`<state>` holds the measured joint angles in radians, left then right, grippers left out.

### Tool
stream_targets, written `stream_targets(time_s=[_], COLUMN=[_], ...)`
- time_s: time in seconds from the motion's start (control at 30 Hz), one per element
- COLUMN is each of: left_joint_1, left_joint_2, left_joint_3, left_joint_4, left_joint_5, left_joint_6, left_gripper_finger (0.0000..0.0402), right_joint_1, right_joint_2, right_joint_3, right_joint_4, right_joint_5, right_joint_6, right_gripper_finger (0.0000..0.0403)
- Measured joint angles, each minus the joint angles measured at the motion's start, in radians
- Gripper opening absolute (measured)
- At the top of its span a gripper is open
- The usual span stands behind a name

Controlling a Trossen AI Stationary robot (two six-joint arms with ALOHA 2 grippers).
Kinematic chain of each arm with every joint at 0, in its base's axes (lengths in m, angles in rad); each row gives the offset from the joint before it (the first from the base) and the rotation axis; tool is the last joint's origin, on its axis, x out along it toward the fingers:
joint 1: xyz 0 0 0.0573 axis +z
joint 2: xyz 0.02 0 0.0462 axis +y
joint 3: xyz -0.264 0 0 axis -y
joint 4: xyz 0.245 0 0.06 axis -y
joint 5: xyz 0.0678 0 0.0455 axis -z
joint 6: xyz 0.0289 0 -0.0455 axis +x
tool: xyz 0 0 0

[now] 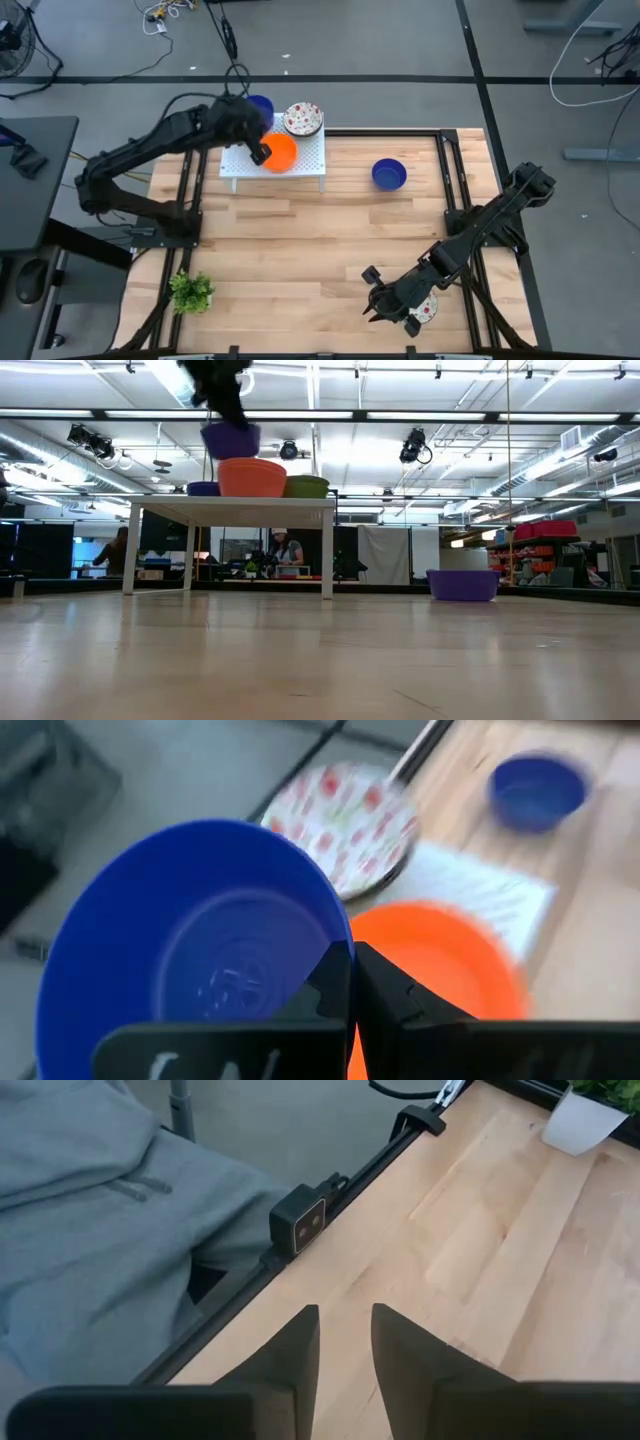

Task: Pick & Place Mini bowls
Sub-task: Stack the blue bowl on top of the blue bowls on the shelf

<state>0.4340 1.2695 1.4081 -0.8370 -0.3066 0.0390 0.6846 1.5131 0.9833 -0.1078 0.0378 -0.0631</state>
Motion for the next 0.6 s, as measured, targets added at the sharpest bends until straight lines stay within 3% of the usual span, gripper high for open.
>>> stream_targets(time_s=[0.27, 0.6], left_joint_1=[0.149, 0.198], left_joint_2=[0.011, 0.014], left_joint_3=[-0.103, -0.209], left_joint_4=[0.011, 0.123], left_joint_5=[0.022, 0.07], left_joint_6=[-0.014, -0.009], left_gripper_finger=[0.0008, 0.0015], right_joint_1=[0.0, 0.0], right_joint_2=[0.0, 0.0], right_joint_3=[0.0, 0.0], right_joint_4=[-0.007, -0.005], right_joint_5=[0.0, 0.0], right_joint_6=[0.002, 0.003], right_gripper_finger=[0.0096, 0.0096])
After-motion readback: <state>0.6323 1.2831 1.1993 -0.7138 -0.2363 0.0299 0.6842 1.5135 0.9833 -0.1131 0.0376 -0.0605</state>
